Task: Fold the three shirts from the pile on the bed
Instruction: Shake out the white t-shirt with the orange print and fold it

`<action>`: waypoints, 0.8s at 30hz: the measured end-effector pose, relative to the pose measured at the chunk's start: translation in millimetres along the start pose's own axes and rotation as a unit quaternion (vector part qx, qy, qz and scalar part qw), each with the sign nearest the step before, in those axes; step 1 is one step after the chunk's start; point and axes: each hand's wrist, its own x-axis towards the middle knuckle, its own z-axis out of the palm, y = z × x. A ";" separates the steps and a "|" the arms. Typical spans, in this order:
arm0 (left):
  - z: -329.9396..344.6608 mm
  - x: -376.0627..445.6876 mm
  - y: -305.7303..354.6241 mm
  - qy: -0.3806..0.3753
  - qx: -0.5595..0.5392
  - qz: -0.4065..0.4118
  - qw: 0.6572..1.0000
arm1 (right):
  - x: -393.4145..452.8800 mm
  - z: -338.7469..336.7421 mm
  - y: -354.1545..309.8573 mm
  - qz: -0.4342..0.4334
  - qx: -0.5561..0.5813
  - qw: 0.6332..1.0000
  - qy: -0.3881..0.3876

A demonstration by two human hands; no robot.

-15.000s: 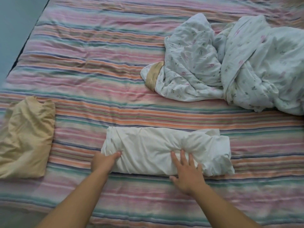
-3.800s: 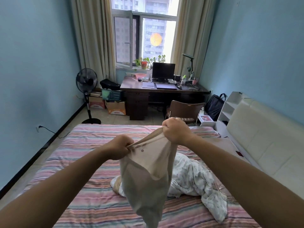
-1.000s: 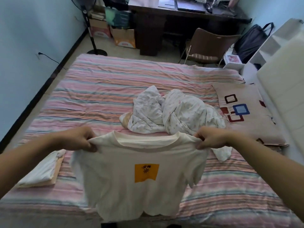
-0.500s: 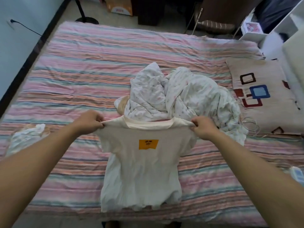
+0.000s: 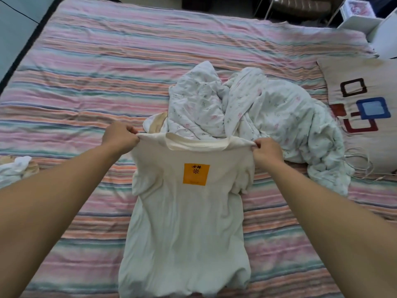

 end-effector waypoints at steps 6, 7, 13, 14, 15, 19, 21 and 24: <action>22.3 21.7 -3.0 0.044 -0.189 -0.035 0.980 | 21.9 17.8 -18.7 0.053 0.148 0.985 0.077; 26.9 18.2 -11.3 0.048 -0.185 -0.044 0.981 | 17.8 23.5 -16.2 0.064 0.166 0.981 0.075; 65.5 -44.3 -112.8 -0.014 -0.133 -0.202 0.970 | -59.1 88.8 56.0 0.170 0.171 0.969 -0.046; 73.0 -59.2 -131.8 -0.029 -0.120 -0.227 0.966 | -76.3 102.3 72.9 0.204 0.188 0.958 -0.072; 80.5 -73.8 -149.5 -0.045 -0.111 -0.247 0.961 | -93.4 114.3 88.5 0.236 0.195 0.947 -0.094; 112.7 -133.7 -213.1 -0.091 -0.104 -0.313 0.940 | -155.1 163.9 144.1 0.322 0.166 0.918 -0.159; 127.6 -157.7 -232.5 -0.111 -0.072 -0.329 0.935 | -176.5 186.9 162.9 0.351 0.178 0.902 -0.175; 147.7 -185.8 -247.9 -0.119 -0.032 -0.323 0.938 | -196.1 209.1 175.4 0.386 0.201 0.884 -0.171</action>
